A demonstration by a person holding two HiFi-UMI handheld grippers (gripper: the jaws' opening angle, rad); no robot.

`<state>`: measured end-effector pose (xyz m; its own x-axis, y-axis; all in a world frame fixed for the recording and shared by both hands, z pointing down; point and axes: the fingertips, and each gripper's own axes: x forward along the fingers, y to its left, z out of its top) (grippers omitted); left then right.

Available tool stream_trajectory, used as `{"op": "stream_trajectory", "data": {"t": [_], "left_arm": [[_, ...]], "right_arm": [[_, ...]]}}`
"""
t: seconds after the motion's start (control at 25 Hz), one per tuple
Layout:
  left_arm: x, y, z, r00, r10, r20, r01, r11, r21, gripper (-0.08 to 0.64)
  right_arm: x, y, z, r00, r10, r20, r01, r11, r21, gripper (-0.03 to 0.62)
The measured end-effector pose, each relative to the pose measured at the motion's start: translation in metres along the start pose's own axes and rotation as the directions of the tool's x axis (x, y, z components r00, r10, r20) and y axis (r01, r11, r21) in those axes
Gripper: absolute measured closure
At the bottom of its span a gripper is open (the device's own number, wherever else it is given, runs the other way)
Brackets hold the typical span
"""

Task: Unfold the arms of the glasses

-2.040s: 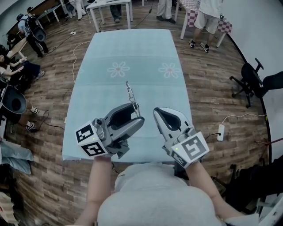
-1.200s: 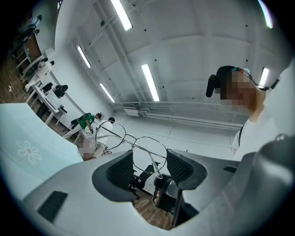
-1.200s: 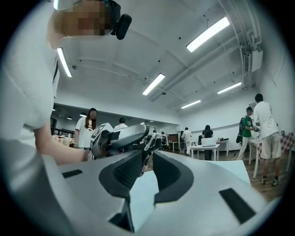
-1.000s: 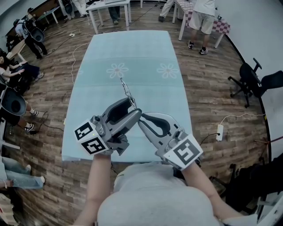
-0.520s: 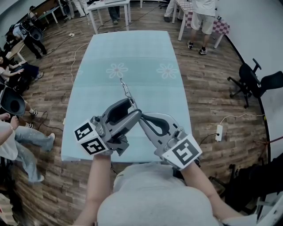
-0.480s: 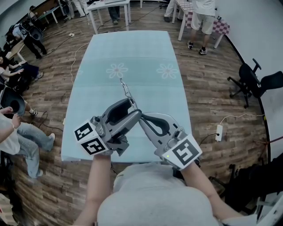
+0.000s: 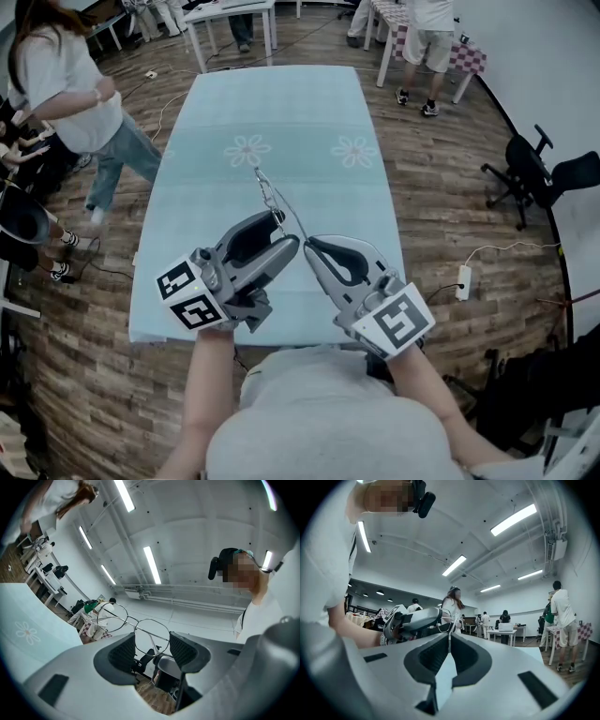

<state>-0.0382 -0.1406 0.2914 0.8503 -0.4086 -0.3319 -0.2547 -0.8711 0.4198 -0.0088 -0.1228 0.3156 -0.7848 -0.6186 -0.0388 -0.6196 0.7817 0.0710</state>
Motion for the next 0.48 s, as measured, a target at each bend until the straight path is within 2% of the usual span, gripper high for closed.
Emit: {"op": "stream_trajectory", "data": {"t": [0.48], "left_arm": [[0.002,0.0,-0.004,0.999,-0.031,-0.022,0.031,0.999,-0.018,0.322]], "right_arm": [[-0.009,-0.029,0.0,0.996,-0.085,-0.003,0.085,0.996,0.01,0.571]]}}
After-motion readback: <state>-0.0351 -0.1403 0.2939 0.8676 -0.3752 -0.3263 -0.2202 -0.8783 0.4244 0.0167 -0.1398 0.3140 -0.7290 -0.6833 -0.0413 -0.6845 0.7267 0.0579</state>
